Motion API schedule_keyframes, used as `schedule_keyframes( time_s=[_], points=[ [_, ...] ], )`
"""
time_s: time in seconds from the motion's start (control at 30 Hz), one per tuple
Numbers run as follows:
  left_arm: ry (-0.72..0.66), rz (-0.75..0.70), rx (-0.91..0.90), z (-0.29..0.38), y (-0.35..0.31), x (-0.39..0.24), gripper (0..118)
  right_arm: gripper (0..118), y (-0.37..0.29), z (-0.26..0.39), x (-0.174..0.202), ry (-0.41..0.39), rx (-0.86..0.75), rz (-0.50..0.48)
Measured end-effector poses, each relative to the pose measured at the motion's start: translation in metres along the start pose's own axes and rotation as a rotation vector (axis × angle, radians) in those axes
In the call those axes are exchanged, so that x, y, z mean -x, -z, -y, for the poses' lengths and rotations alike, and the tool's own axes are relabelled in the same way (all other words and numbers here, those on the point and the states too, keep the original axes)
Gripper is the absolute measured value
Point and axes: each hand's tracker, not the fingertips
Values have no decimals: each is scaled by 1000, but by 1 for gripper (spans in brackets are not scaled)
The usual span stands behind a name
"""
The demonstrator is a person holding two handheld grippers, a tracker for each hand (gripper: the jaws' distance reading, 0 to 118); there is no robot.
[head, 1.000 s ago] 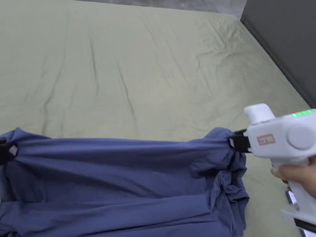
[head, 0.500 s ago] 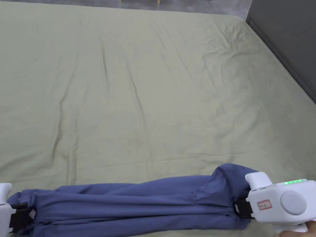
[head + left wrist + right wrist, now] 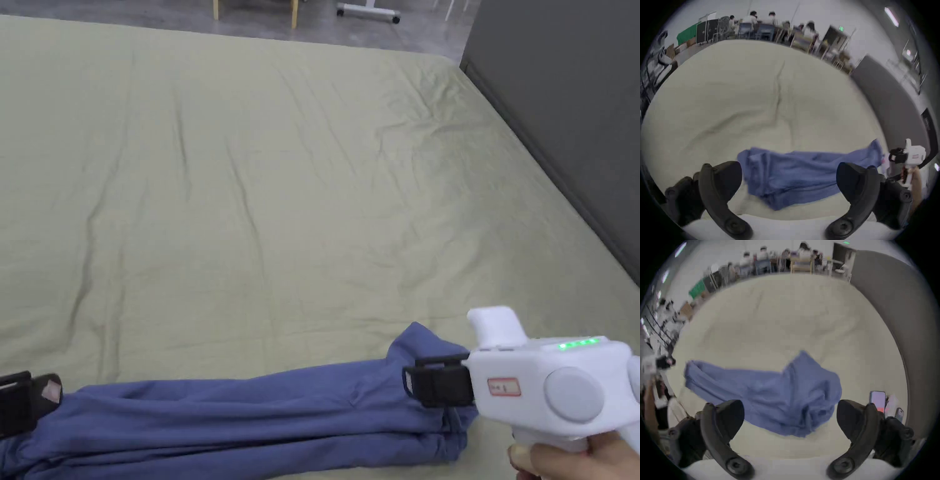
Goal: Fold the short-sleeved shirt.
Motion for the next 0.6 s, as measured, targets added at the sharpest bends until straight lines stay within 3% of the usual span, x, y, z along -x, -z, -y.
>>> schedule_keyframes(
  time_s=[0.07, 0.1, 0.13, 0.17, 0.2, 0.23, 0.27, 0.3, 0.37, 0.47, 0.6],
  points=[
    [14, 8, 19, 1, -8, -31, 118, 115, -9, -7, 7, 8, -19, 2],
    [28, -1, 58, 7, 9, -13, 118, 102, 7, -6, 24, -6, -26, 5],
    [39, -11, 116, 14, 32, 17, 102, 50, 9, -5, 31, -38, -45, 20],
    [33, 32, 127, 20, 38, 15, 53, 3, 14, -2, 37, -70, -55, 30],
    [31, 95, 121, 26, 42, 16, 0, 3, 23, 0, 40, -73, -28, 10],
    [24, 116, 128, 32, 50, 16, 0, 3, 26, 1, 55, -161, 11, -96],
    [34, 103, 133, 28, 46, 11, 0, 3, 32, 3, 55, -118, 46, -196],
    [-8, 185, 175, 26, 51, 17, 0, 3, 37, 5, 55, -73, 84, -276],
    [-53, 306, 194, 22, 53, 33, 0, 3, 25, 12, 55, -41, 41, -284],
    [-189, 524, 203, 39, 52, 55, 0, 3, 17, 15, 55, -66, 37, -274],
    [-350, 780, 262, 22, 63, 121, 0, 3, 26, 12, 43, -4, 54, -325]
  ],
)
